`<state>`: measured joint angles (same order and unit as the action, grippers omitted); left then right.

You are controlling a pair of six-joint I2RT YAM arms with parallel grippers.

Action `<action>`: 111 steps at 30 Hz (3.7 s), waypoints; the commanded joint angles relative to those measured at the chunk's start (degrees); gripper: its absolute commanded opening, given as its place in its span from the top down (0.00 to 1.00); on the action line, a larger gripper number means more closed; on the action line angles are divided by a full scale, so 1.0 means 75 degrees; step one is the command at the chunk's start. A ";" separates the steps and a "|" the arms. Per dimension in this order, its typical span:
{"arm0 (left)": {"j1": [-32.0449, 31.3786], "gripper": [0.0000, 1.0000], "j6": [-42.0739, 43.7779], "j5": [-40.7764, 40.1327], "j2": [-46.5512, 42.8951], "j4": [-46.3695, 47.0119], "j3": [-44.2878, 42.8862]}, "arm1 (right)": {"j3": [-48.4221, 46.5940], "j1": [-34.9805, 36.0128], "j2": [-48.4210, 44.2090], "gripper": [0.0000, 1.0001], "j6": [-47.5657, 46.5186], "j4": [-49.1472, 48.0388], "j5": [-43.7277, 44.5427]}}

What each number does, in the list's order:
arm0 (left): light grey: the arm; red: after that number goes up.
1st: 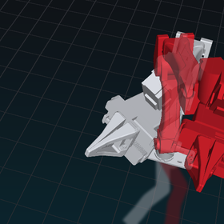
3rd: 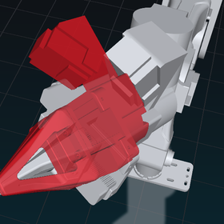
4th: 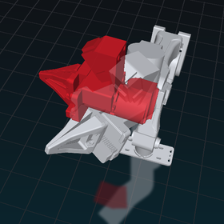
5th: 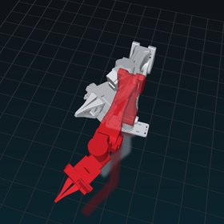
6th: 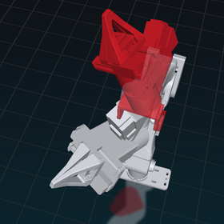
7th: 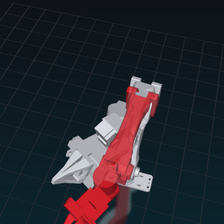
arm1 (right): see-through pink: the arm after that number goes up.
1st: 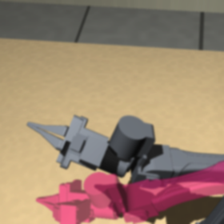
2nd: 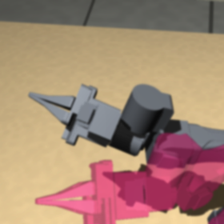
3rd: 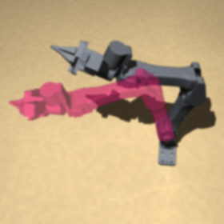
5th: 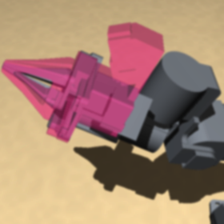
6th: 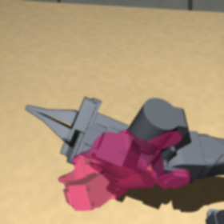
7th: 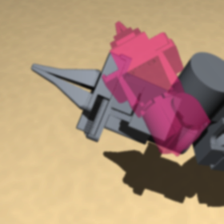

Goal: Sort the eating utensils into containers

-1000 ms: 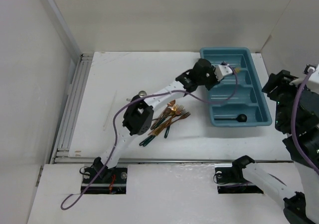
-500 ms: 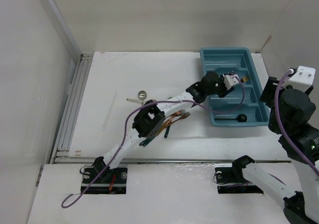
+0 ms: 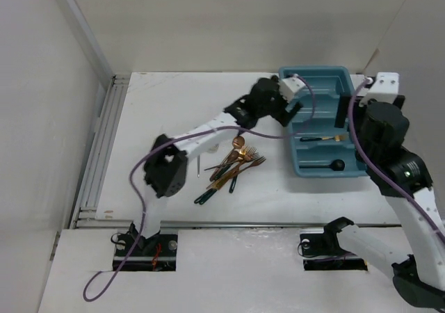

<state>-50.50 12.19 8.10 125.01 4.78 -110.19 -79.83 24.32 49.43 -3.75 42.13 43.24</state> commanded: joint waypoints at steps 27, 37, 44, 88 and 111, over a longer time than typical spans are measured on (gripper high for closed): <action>0.3874 0.27 0.1488 -0.0354 -0.4411 -0.1587 0.6665 | 0.1761 0.0940 0.2585 0.15 0.2679 -0.1727 -0.3037; 0.5162 0.33 0.4749 0.0372 -0.2829 -0.2359 0.5588 | 0.1691 0.1316 0.2573 0.16 0.2750 -0.1305 -0.2485; 0.4800 0.26 0.6366 0.1319 -0.2384 -0.3013 0.5423 | 0.1597 0.1387 0.2503 0.16 0.2598 -0.1305 -0.2345; -0.0776 1.00 0.0146 0.3526 0.0789 -0.1904 -0.2416 | -0.0324 0.0356 -0.1422 0.35 0.1625 0.0932 0.0984; 0.1012 0.10 -0.2139 -0.2286 -0.2005 -0.3202 0.0285 | 0.0694 0.0356 -0.0111 0.03 0.0183 -0.1593 -0.1674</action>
<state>-51.09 3.31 5.78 122.48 -15.57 -113.45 -76.53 27.03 45.63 -0.47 41.54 37.91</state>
